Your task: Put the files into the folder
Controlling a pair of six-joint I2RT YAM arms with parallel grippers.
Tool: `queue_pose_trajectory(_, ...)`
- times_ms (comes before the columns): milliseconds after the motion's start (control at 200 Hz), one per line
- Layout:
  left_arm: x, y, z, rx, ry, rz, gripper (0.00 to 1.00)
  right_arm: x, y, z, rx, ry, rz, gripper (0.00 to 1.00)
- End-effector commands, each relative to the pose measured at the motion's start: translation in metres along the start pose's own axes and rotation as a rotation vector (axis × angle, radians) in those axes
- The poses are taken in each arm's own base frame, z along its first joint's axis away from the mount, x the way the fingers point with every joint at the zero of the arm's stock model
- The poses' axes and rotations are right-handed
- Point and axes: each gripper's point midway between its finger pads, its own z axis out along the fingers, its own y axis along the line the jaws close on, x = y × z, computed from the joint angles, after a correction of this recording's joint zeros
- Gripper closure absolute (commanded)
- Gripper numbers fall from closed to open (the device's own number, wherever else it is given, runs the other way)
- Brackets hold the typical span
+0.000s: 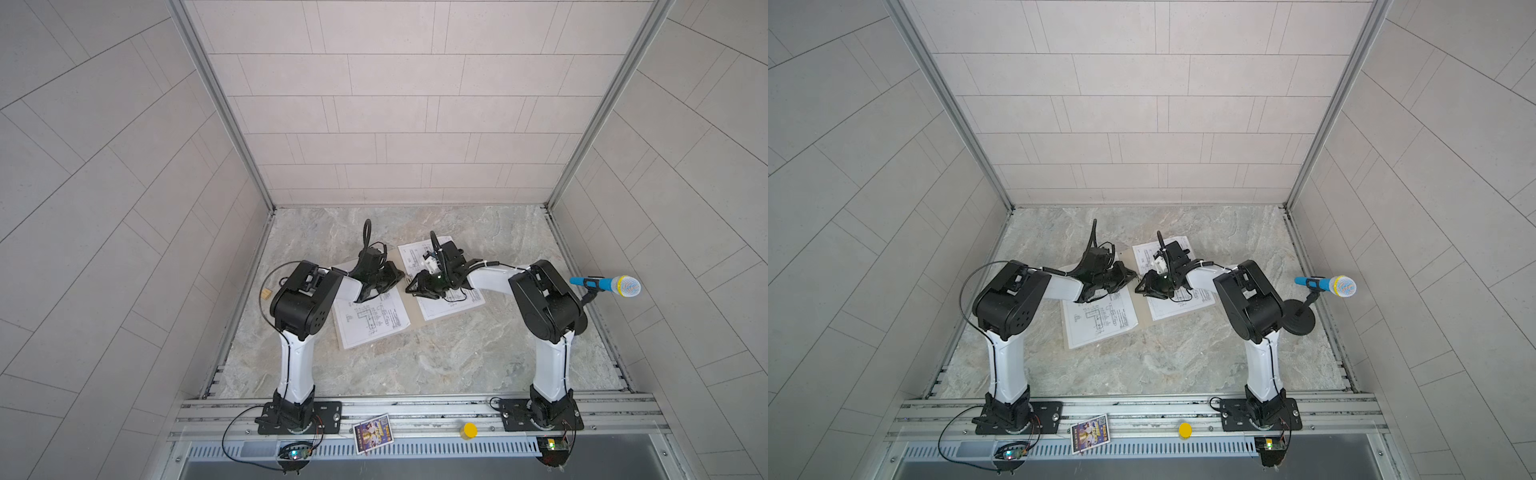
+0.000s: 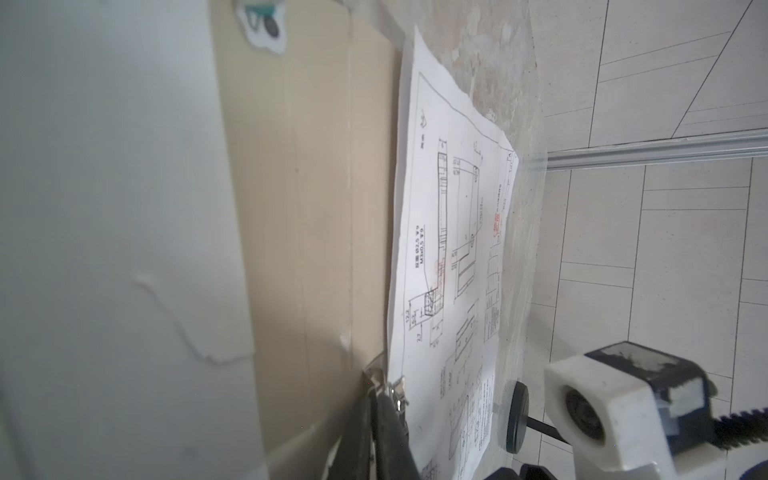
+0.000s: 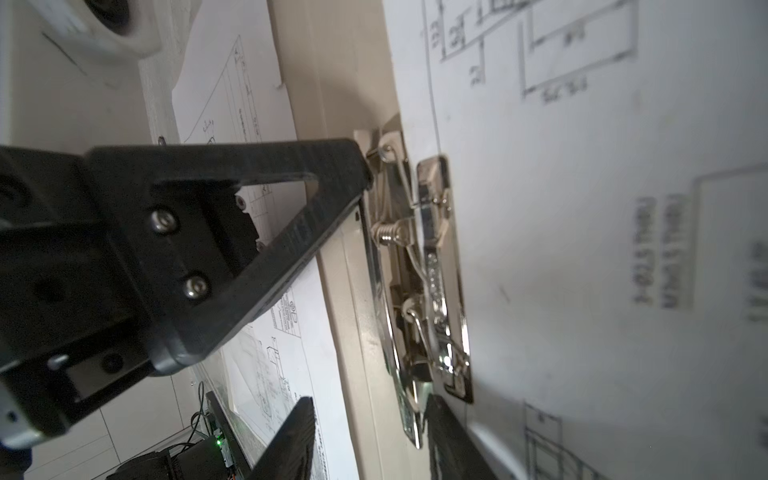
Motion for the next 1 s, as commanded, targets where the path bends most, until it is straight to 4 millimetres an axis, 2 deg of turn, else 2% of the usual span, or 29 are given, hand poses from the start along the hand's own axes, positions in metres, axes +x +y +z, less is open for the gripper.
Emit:
queue_pose_trajectory(0,0.012,0.027,0.004,-0.073,0.034,-0.026,0.91,0.016,-0.040,-0.002,0.148,0.019,0.082,0.54)
queue_pose_trajectory(205,0.012,0.026,0.004,-0.069,0.036,-0.026,0.91,0.017,-0.047,0.000,0.162,0.016,0.096,0.53)
queue_pose_trajectory(585,0.011,0.023,0.007,-0.053,0.040,-0.033,0.91,0.015,-0.036,0.005,0.065,-0.006,0.131,0.51)
queue_pose_trajectory(721,0.010,0.020,0.009,-0.035,0.039,-0.044,0.91,0.019,-0.039,0.007,0.058,-0.005,0.152,0.50)
queue_pose_trajectory(936,0.011,0.020,0.008,-0.038,0.039,-0.039,0.91,0.015,-0.042,0.001,0.062,-0.034,0.178,0.49)
queue_pose_trajectory(996,0.011,0.020,0.008,-0.038,0.040,-0.038,0.91,0.012,-0.040,-0.001,0.051,-0.049,0.181,0.52)
